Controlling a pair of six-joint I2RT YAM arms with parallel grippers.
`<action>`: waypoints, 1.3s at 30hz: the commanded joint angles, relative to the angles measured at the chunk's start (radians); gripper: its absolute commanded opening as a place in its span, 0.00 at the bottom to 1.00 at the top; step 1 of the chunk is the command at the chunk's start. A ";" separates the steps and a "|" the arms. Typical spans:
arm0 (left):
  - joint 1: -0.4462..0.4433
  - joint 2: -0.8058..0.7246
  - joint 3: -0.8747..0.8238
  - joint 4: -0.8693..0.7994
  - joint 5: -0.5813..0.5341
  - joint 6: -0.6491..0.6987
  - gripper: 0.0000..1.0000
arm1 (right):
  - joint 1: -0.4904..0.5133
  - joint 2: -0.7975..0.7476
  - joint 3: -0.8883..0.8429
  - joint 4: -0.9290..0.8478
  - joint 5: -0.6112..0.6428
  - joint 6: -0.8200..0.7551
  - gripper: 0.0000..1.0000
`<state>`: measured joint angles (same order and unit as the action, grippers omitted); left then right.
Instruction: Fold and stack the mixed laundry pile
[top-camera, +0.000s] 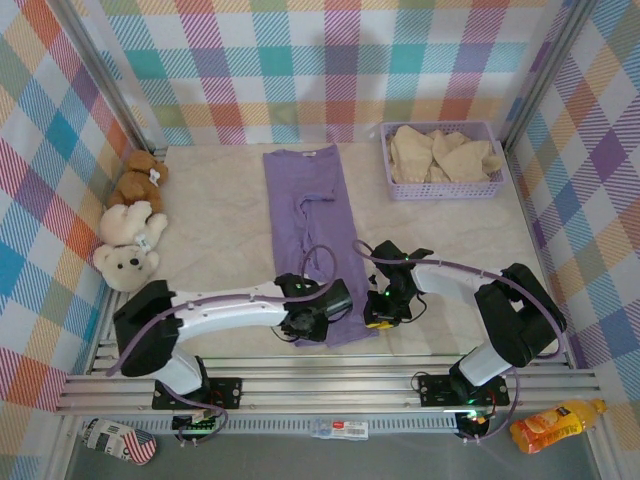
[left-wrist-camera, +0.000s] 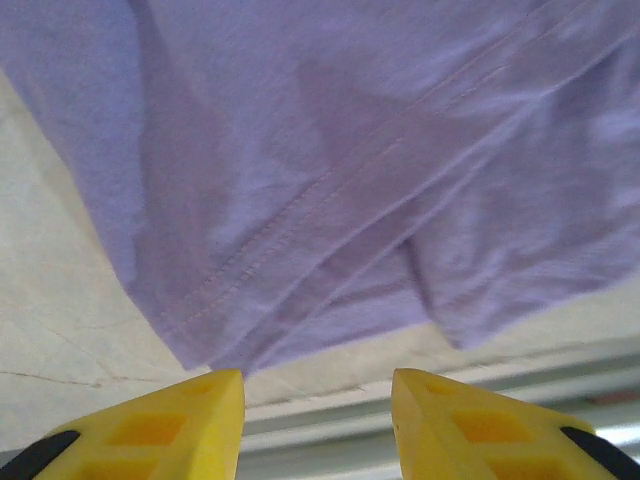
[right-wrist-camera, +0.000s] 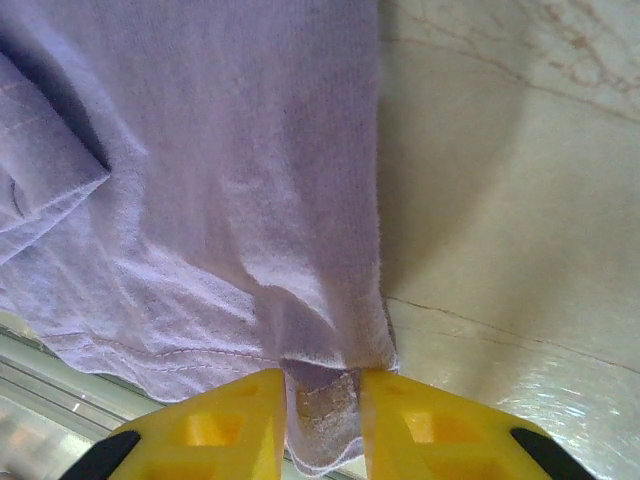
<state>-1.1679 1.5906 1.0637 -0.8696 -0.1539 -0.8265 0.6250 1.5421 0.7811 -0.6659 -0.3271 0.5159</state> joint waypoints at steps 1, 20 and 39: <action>-0.020 0.050 -0.007 -0.058 -0.096 0.050 0.43 | -0.001 0.000 0.021 -0.012 -0.026 0.006 0.27; -0.031 0.089 -0.088 -0.021 -0.107 0.067 0.18 | -0.001 0.001 0.018 -0.027 -0.018 0.012 0.27; -0.113 -0.057 -0.249 -0.074 -0.055 0.010 0.01 | -0.001 0.056 0.053 -0.078 0.044 0.032 0.24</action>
<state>-1.2636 1.5288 0.8257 -0.8986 -0.2184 -0.7963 0.6250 1.5852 0.8085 -0.7132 -0.2947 0.5388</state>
